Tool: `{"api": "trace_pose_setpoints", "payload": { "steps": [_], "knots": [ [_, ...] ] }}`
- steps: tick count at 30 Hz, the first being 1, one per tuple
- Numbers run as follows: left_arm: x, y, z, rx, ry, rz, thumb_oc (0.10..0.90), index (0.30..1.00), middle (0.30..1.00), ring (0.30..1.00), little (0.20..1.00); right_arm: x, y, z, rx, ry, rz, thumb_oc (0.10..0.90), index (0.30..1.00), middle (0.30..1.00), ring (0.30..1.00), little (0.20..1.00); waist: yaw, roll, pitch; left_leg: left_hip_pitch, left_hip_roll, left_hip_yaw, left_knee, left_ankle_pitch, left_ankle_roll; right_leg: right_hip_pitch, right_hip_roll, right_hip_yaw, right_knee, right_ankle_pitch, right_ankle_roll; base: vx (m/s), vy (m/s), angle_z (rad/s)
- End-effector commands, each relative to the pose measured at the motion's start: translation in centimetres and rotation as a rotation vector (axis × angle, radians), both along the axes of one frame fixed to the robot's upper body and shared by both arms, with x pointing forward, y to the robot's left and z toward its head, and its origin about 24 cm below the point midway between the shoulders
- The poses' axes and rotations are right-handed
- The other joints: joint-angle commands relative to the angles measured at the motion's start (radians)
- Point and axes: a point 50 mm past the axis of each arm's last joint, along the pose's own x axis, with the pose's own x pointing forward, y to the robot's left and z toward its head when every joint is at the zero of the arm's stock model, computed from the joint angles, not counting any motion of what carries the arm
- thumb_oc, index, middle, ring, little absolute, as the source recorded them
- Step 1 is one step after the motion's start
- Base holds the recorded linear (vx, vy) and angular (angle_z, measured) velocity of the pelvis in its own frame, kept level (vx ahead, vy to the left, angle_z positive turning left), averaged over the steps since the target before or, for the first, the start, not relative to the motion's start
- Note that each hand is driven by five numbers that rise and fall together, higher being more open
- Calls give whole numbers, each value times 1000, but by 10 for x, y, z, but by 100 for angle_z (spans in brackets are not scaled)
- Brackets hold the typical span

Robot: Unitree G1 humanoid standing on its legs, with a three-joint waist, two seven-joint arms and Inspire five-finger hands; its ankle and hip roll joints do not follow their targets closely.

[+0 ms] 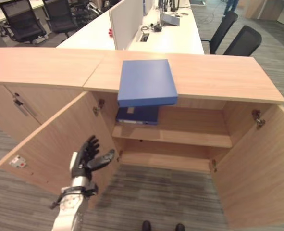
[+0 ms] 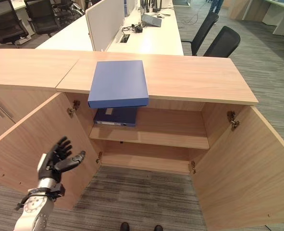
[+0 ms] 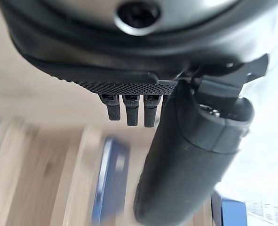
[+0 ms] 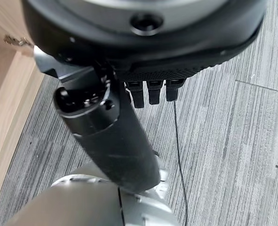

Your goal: Put the empty folder in the office cabinet

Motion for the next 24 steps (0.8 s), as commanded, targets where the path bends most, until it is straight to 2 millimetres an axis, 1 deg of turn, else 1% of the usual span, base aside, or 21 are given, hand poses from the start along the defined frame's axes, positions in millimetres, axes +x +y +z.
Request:
{"api": "trace_pose_setpoints", "payload": {
  "steps": [1,2,3,4,5,6,8,9,10,11,12,14,15,18,19,20,21,22,24],
  "knots": [
    [14,3,66,288,-309,90,800,900,900,900,900,16,13,-1,17,-39,57,800,900,900,900,900,21,-41,-17,46,-28,-70,-3,-138,-37,60,17,-20,-89,-3,45,136,-140,1],
    [13,8,83,491,-350,162,800,900,900,900,900,7,16,-3,12,-17,57,800,900,900,900,900,24,-48,-25,60,-19,-73,-3,-142,-43,78,26,-20,-89,-15,41,106,-113,4],
    [13,7,83,495,-350,164,800,900,900,900,900,7,16,-3,13,-17,57,800,900,900,900,900,24,-49,-25,62,-19,-74,-3,-143,-43,79,26,-20,-89,-16,41,124,-128,1],
    [14,7,98,612,-403,212,800,900,900,900,900,2,18,-4,3,0,72,800,900,900,900,900,23,-53,-34,73,-11,-73,-3,-148,-49,91,32,-22,-89,-28,40,57,-58,0],
    [14,7,98,614,-403,213,800,900,900,900,900,2,18,-4,4,-1,72,800,900,900,900,900,23,-53,-33,75,-11,-73,-3,-149,-49,92,33,-23,-89,-28,40,112,-107,-1],
    [17,4,109,698,-444,231,800,900,900,900,900,-1,19,-5,-3,14,83,800,900,900,900,900,23,-56,-42,83,-6,-72,-3,-154,-53,103,37,-22,-89,-37,39,87,-82,2],
    [20,-6,121,793,-506,210,800,900,900,900,900,-2,20,-5,-12,21,103,800,900,900,900,900,22,-58,-52,95,-2,-72,-3,-160,-54,116,39,-21,-89,-46,37,94,-81,-1],
    [20,-6,121,794,-507,209,800,900,900,900,900,-2,20,-5,-12,21,102,800,900,900,900,900,23,-59,-51,96,-2,-72,-3,-161,-54,117,39,-21,-89,-46,37,70,-45,0],
    [23,-13,130,858,-543,181,800,900,900,900,900,0,21,-5,-15,19,114,800,900,900,900,900,18,-57,-58,101,-2,-71,-3,-165,-54,122,41,-18,-89,-50,35,35,-20,-3],
    [24,-13,130,860,-544,180,800,900,900,900,900,0,21,-5,-14,18,113,800,900,900,900,900,19,-58,-58,102,-2,-71,-3,-166,-54,123,41,-18,-89,-50,35,70,-34,-2],
    [29,-24,140,941,-587,129,800,900,900,900,900,1,19,-5,-23,20,128,800,900,900,900,900,10,-54,-66,110,-1,-67,-3,-171,-54,129,42,-18,-89,-54,35,40,-16,-1],
    [32,-28,143,975,-600,104,800,900,900,900,900,2,20,-5,-24,22,134,800,900,900,900,900,8,-53,-68,113,-1,-66,-3,-174,-54,132,42,-18,-89,-56,35,52,-15,-1],
    [36,-39,151,1043,-642,44,800,900,900,900,900,2,19,-5,-30,27,155,800,900,900,900,900,0,-48,-76,119,-1,-63,-3,-179,-53,136,43,-14,-89,-59,35,59,-12,-2],
    [41,-57,163,1160,-704,-44,800,900,900,900,900,7,18,-4,-35,23,179,800,900,900,900,900,-14,-41,-85,125,-2,-59,-3,-188,-51,139,43,-8,-89,-59,35,33,-2,0],
    [42,-57,163,1161,-704,-46,800,900,900,900,900,7,18,-4,-34,22,178,800,900,900,900,900,-12,-42,-84,125,-2,-59,-3,-188,-50,139,43,-8,-89,-59,35,0,0,0],
    [44,-69,167,1198,-732,-112,800,900,900,900,900,7,20,-4,-29,26,196,800,900,900,900,900,-22,-37,-89,127,-1,-56,-3,-191,-49,141,43,-5,-89,-60,35,17,-3,-3],
    [45,-69,168,1199,-734,-114,800,900,900,900,900,7,21,-4,-27,25,194,800,900,900,900,900,-19,-39,-89,128,-1,-56,-3,-192,-49,141,43,-5,-89,-60,35,28,-6,-4],
    [46,-80,170,1219,-760,-176,800,900,900,900,900,7,21,-4,-27,29,207,800,900,900,900,900,-28,-33,-93,130,-1,-55,-3,-194,-48,141,44,0,-89,-60,35,14,-3,-3],
    [48,-83,170,1220,-758,-201,800,900,900,900,900,7,21,-4,-25,32,209,800,900,900,900,900,-29,-32,-96,131,0,-53,-3,-195,-49,141,44,0,-89,-61,34,16,-4,-4]
  ]
}}
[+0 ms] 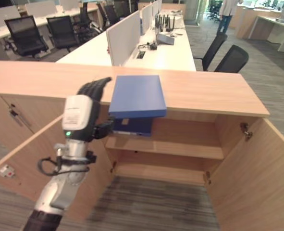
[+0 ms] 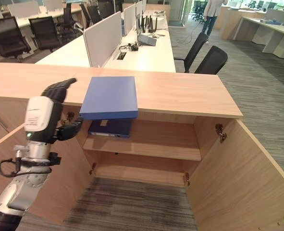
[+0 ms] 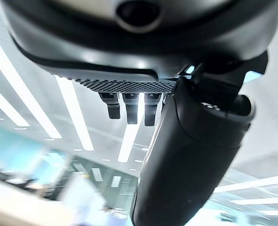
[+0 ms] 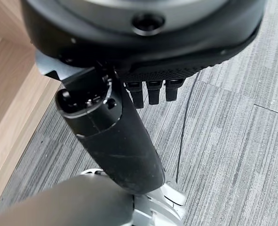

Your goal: Put the empty folder in the office cabinet

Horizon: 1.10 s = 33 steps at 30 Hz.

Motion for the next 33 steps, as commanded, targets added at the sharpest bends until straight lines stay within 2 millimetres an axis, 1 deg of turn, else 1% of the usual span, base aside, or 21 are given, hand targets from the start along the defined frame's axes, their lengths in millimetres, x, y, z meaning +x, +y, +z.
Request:
{"api": "trace_pose_setpoints", "payload": {
  "steps": [1,3,6,12,18,23,25,28,33],
  "knots": [
    [4,-21,52,88,-221,-127,800,900,900,900,900,15,12,-1,26,-9,62,800,900,900,900,900,-5,-35,-29,42,-37,-55,-1,-156,-6,8,-5,-3,8,-66,64,16,-5,-5],
    [6,-25,49,107,-192,-148,800,900,900,900,900,14,11,-1,27,-6,61,800,900,900,900,900,-10,-33,-32,43,-36,-52,-1,-158,-6,7,-4,-1,8,-65,65,6,-4,-2],
    [11,-25,45,135,-164,-138,800,900,900,900,900,11,10,-1,29,2,57,800,900,900,900,900,-16,-33,-34,45,-34,-48,-1,-161,-6,7,-3,5,8,-65,64,0,0,0],
    [25,-15,34,161,-110,-45,800,900,900,900,900,9,6,0,24,7,55,800,900,900,900,900,-26,-39,-35,47,-30,-40,-1,-163,-9,10,2,15,8,-67,63,-5,-10,-5],
    [35,-7,30,185,-100,43,800,900,900,900,900,7,3,0,16,12,59,800,900,900,900,900,-33,-46,-33,52,-26,-35,-1,-166,-11,14,5,23,8,-67,62,-6,-20,-6],
    [43,-4,31,230,-117,96,800,900,900,900,900,8,3,0,13,11,67,800,900,900,900,900,-38,-47,-33,53,-25,-32,-1,-168,-11,13,6,29,8,-68,62,-5,-11,-4],
    [45,-5,32,239,-124,102,800,900,900,900,900,8,3,0,14,10,71,800,900,900,900,900,-40,-47,-33,53,-25,-30,-1,-168,-12,12,6,29,8,-67,62,-1,-7,-6],
    [53,-7,39,289,-152,122,800,900,900,900,900,9,2,0,10,10,80,800,900,900,900,900,-46,-46,-33,53,-24,-28,-1,-169,-12,12,7,33,8,-67,63,-3,-10,-7],
    [61,-10,40,348,-160,141,800,900,900,900,900,10,2,1,5,1,86,800,900,900,900,900,-55,-42,-33,55,-24,-24,-1,-171,-10,10,8,37,8,-65,65,-1,-1,-2]
  ]
}}
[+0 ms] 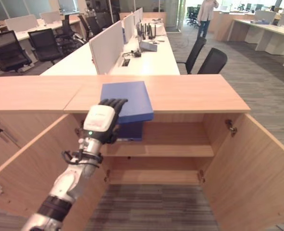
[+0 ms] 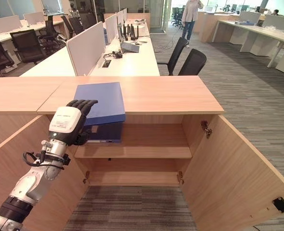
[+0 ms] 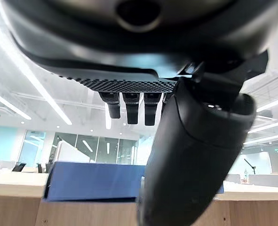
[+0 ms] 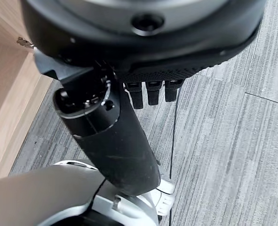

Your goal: Put the empty folder in the office cabinet

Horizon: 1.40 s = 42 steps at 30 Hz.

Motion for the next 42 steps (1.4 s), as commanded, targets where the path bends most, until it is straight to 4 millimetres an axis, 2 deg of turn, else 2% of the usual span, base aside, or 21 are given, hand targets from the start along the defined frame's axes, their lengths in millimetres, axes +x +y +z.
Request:
{"api": "trace_pose_setpoints", "payload": {
  "steps": [1,10,14,19,24,31,32,33,42],
  "knots": [
    [26,-8,79,75,-341,-30,800,900,900,900,900,24,3,2,-2,-42,65,800,900,900,900,900,-17,-45,-1,54,-31,-72,-5,-171,-13,32,1,-11,8,-75,68,0,0,0],
    [36,-6,67,111,-282,18,800,900,900,900,900,26,1,3,-12,-47,67,800,900,900,900,900,-26,-42,-3,56,-30,-65,-5,-174,-13,29,0,-4,8,-74,70,1,0,-1],
    [44,5,59,144,-247,97,800,900,900,900,900,26,1,3,-13,-45,80,800,900,900,900,900,-31,-44,-3,59,-29,-63,-5,-175,-13,32,1,0,8,-75,70,0,0,0],
    [54,17,61,224,-257,175,800,900,900,900,900,29,0,3,-17,-52,103,800,900,900,900,900,-37,-43,-2,61,-28,-59,-5,-176,-13,31,3,2,8,-75,72,-4,2,-5],
    [69,34,72,322,-273,291,800,900,900,900,900,31,-2,4,-29,-58,134,800,900,900,900,900,-47,-40,-4,63,-29,-52,-5,-177,-13,30,5,6,8,-74,74,-2,0,-4],
    [77,42,74,357,-259,346,800,900,900,900,900,31,-4,5,-35,-59,150,800,900,900,900,900,-54,-39,-4,63,-28,-49,-5,-178,-12,27,4,11,8,-74,75,0,1,-1],
    [77,43,72,356,-255,348,734,801,801,801,801,31,-3,5,-35,-60,151,800,900,900,900,900,-55,-39,-5,63,-28,-48,-5,-178,-12,27,4,11,8,-74,76,1,4,-3],
    [78,43,70,355,-250,350,400,300,300,300,300,31,-3,5,-36,-60,152,800,900,900,900,900,-56,-39,-5,63,-28,-47,-5,-179,-12,26,4,12,8,-74,76,0,0,0],
    [74,51,46,291,-186,379,400,300,300,300,300,33,-1,5,-39,-78,138,800,900,900,900,900,-59,-39,-7,68,-31,-42,-5,-181,-10,29,4,18,8,-76,77,0,0,0]
  ]
}}
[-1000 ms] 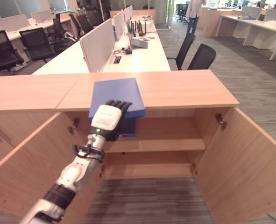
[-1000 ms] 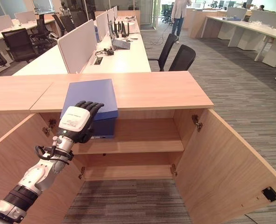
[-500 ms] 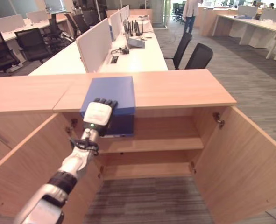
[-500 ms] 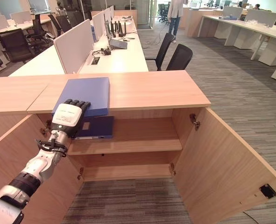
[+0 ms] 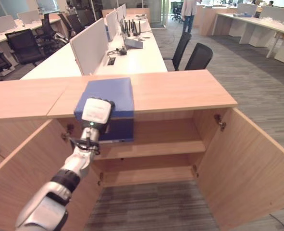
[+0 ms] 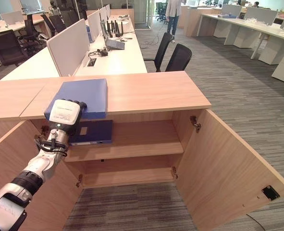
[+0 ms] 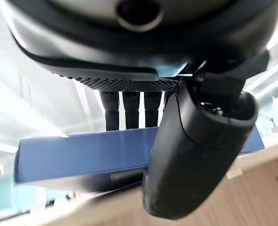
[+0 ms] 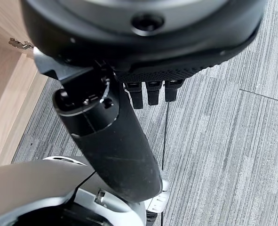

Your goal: Put the empty folder in the office cabinet

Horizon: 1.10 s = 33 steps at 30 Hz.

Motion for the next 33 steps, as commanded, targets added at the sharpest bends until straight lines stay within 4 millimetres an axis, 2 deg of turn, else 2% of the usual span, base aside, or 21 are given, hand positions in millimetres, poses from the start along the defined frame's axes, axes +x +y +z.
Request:
{"api": "trace_pose_setpoints", "payload": {
  "steps": [1,4,11,13,14,18,19,20,21,23,24,25,26,28,32,33],
  "knots": [
    [22,25,52,8,-129,112,400,300,300,300,300,27,-3,4,-29,-70,70,800,900,900,900,900,-11,-46,-10,68,-40,-74,-6,-173,-11,43,-6,-10,8,-75,79,0,0,0],
    [18,32,37,6,-82,141,400,300,300,300,300,26,-2,4,-31,-71,68,800,900,900,900,900,-11,-45,-10,72,-40,-69,-6,-174,-11,45,-5,-8,8,-75,78,0,4,-4],
    [11,37,29,-64,-81,156,400,300,300,300,300,24,-4,4,-43,-67,47,800,900,900,900,900,-8,-47,-9,73,-40,-70,-6,-175,-10,48,-5,-9,8,-77,78,-1,3,-6],
    [6,24,29,-164,-120,96,400,300,300,300,300,22,-3,3,-42,-61,34,800,900,900,900,900,-2,-52,-7,74,-41,-74,-6,-174,-10,50,-5,-12,8,-77,76,1,5,-2],
    [5,25,29,-165,-119,98,400,300,300,300,300,22,-3,3,-43,-60,35,800,900,900,900,900,-3,-51,-7,74,-41,-74,-6,-174,-10,51,-5,-12,8,-77,76,0,0,0],
    [-15,-12,37,-365,-188,-112,400,300,300,300,300,21,1,2,-34,-59,2,800,900,900,900,900,12,-57,-4,75,-41,-84,-6,-173,-9,54,-7,-19,8,-78,71,0,0,0],
    [-23,-25,39,-419,-193,-196,400,300,300,300,300,22,3,2,-29,-63,-10,800,900,900,900,900,18,-58,-1,75,-42,-88,-6,-174,-8,54,-8,-22,8,-77,71,-15,10,13],
    [-42,-49,42,-542,-157,-350,400,300,300,300,300,22,5,2,-24,-64,-31,800,900,900,900,900,26,-61,2,69,-44,-93,-6,-164,-6,49,-12,-26,8,-69,68,5,8,20],
    [-42,-48,42,-543,-154,-349,400,300,300,300,300,22,4,1,-25,-63,-30,800,900,900,900,900,25,-59,-1,73,-43,-94,-6,-172,-6,52,-10,-26,8,-75,69,-2,11,22],
    [-65,-76,39,-764,26,-562,400,300,300,300,300,20,2,2,-25,-56,-68,800,900,900,900,900,29,-55,5,70,-44,-99,-6,-168,-4,52,-13,-30,8,-71,68,5,19,15],
    [-76,-82,38,-881,106,-638,400,300,300,300,300,18,-1,2,-29,-43,-78,800,900,900,900,900,31,-53,6,69,-43,-98,-6,-167,-3,52,-14,-33,8,-69,68,-7,29,12],
    [-92,-84,39,-1151,253,-781,400,300,300,300,300,14,-6,3,-19,-16,-89,800,900,900,900,900,34,-47,8,67,-44,-96,-6,-164,-3,49,-17,-36,8,-64,69,-1,20,7],
    [-93,-83,39,-1154,257,-779,400,300,300,300,300,14,-6,2,-18,-15,-86,800,900,900,900,900,32,-47,7,67,-44,-96,-6,-164,-3,49,-17,-36,8,-65,69,-4,23,4],
    [-107,-70,40,-1426,395,-881,400,300,300,300,300,16,-8,3,11,4,-69,800,900,900,900,900,42,-42,14,64,-43,-95,-6,-160,-5,48,-18,-38,8,-59,69,-12,11,7],
    [-117,-63,35,-1558,508,-902,400,300,300,300,300,17,-6,3,37,13,-35,800,900,900,900,900,52,-46,18,61,-43,-96,-6,-158,-7,48,-18,-38,8,-58,67,-6,-1,2],
    [-121,-61,25,-1658,577,-886,400,300,300,300,300,18,-6,3,44,13,-23,800,900,900,900,900,58,-47,22,59,-42,-100,-6,-155,-7,49,-16,-39,8,-59,65,0,0,0]
  ]
}}
